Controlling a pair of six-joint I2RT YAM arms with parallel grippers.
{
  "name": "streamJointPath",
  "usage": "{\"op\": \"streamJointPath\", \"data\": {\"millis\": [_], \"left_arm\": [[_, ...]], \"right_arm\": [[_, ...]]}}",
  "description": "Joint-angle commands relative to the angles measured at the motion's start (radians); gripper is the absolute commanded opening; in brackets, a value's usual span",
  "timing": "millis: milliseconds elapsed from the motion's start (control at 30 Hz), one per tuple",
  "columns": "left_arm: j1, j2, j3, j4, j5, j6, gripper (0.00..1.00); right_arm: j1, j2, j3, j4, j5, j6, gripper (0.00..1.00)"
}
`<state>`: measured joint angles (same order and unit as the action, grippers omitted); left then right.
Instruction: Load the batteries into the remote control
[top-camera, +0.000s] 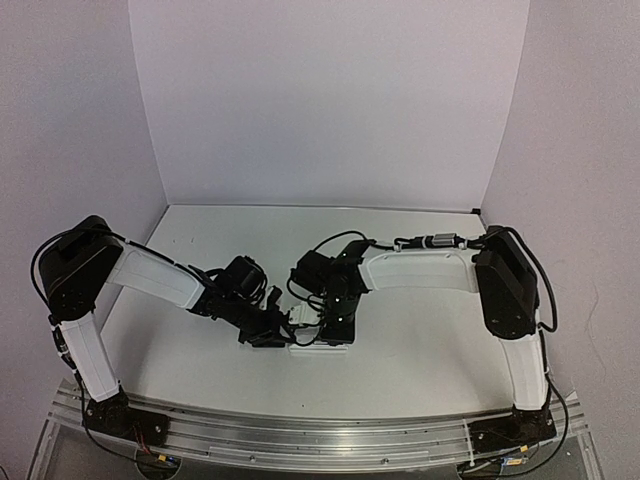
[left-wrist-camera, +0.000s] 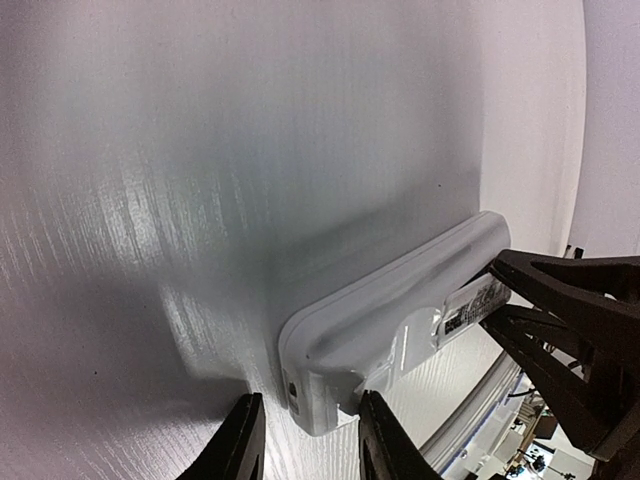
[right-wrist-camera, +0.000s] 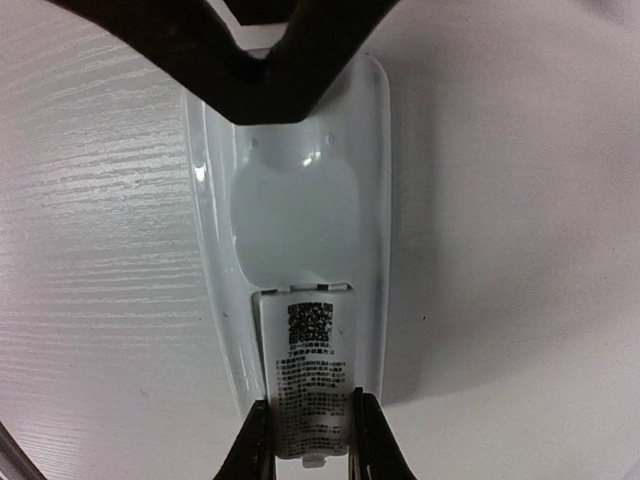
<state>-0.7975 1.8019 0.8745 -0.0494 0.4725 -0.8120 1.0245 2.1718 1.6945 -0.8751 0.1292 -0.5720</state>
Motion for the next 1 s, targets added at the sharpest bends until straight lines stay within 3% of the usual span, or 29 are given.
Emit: {"op": "streamJointPath", "data": {"millis": [0, 600, 967], "left_arm": [[-0.009, -0.026, -0.01, 0.02, 0.023, 0.006, 0.33], [-0.009, -0.026, -0.025, 0.038, 0.045, 0.006, 0.32], [-0.009, -0.012, -0.011, 0.036, 0.052, 0.019, 0.32]], "right_arm": [[0.019, 0.04, 0.049, 0.025, -0.062, 0.03, 0.0], [0.029, 0.075, 0.136, 0.006, -0.057, 0.072, 0.0], [0.029, 0.111, 0.233, -0.101, -0.065, 0.106, 0.0]]}}
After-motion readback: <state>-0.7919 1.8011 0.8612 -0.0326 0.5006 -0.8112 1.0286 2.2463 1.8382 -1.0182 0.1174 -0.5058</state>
